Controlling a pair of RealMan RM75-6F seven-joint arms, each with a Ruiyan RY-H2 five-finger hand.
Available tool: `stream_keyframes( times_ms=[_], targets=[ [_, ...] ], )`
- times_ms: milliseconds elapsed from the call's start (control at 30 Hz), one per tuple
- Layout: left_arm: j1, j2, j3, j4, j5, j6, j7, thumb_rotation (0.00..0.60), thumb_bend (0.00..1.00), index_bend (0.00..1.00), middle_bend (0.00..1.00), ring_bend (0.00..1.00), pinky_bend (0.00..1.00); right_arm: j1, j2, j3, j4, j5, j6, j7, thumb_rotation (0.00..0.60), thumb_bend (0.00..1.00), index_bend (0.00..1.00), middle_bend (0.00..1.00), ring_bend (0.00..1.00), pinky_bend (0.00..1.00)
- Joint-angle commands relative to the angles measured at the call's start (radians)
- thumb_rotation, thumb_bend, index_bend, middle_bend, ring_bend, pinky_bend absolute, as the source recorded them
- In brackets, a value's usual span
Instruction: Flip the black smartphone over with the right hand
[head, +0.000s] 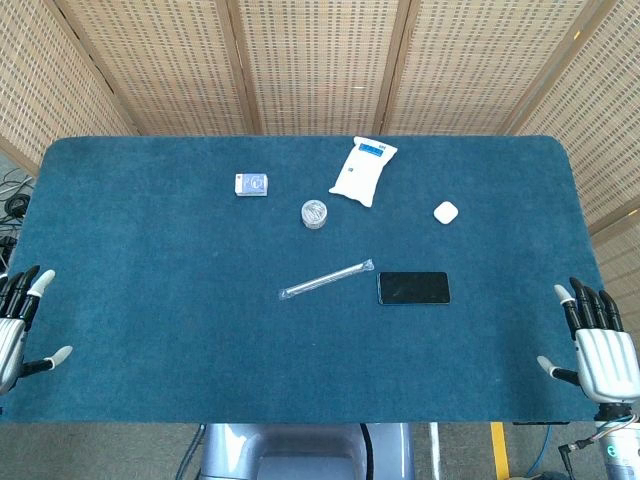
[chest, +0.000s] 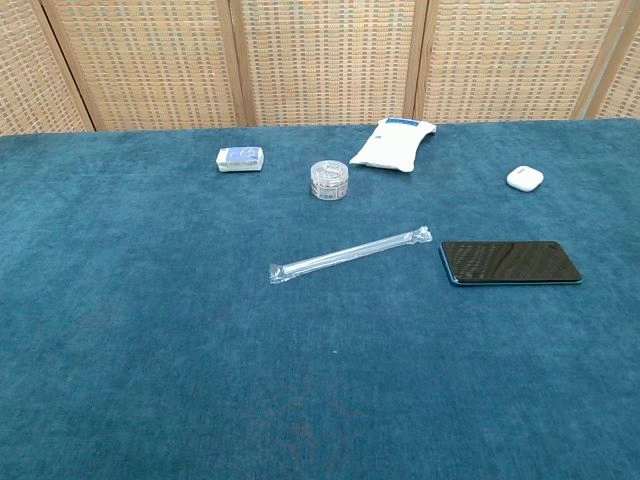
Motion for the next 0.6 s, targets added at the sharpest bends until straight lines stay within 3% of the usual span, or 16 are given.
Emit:
stream_keyframes(
  times_ms=[33, 367, 500, 600],
  targets=[
    [-0.001, -0.001, 0.0, 0.002, -0.003, -0.003, 0.0, 0.6, 0.0, 0.0, 0.0, 0.0, 0.0, 0.001, 0.002, 0.0, 0.001, 0.0, -0.002, 0.002, 0.6, 0.0, 0.0, 0.0, 0.0, 0.0],
    [-0.003, -0.004, -0.001, 0.005, 0.0, -0.004, -0.001, 0.6, 0.0, 0.0, 0.0, 0.0, 0.0, 0.018, -0.001, -0.007, -0.001, -0.002, -0.041, 0.004, 0.6, 0.0, 0.0, 0.0, 0.0, 0.0],
    [-0.001, -0.008, -0.004, 0.008, -0.007, -0.002, 0.005, 0.6, 0.0, 0.0, 0.0, 0.0, 0.0, 0.073, 0.018, 0.008, -0.032, -0.006, -0.116, 0.019, 0.6, 0.0, 0.0, 0.0, 0.0, 0.0],
    [0.0, -0.017, -0.006, 0.009, -0.015, 0.0, 0.02, 0.6, 0.0, 0.0, 0.0, 0.0, 0.0, 0.143, 0.045, 0.041, -0.101, 0.01, -0.216, 0.105, 0.6, 0.0, 0.04, 0.0, 0.0, 0.0]
  ],
)
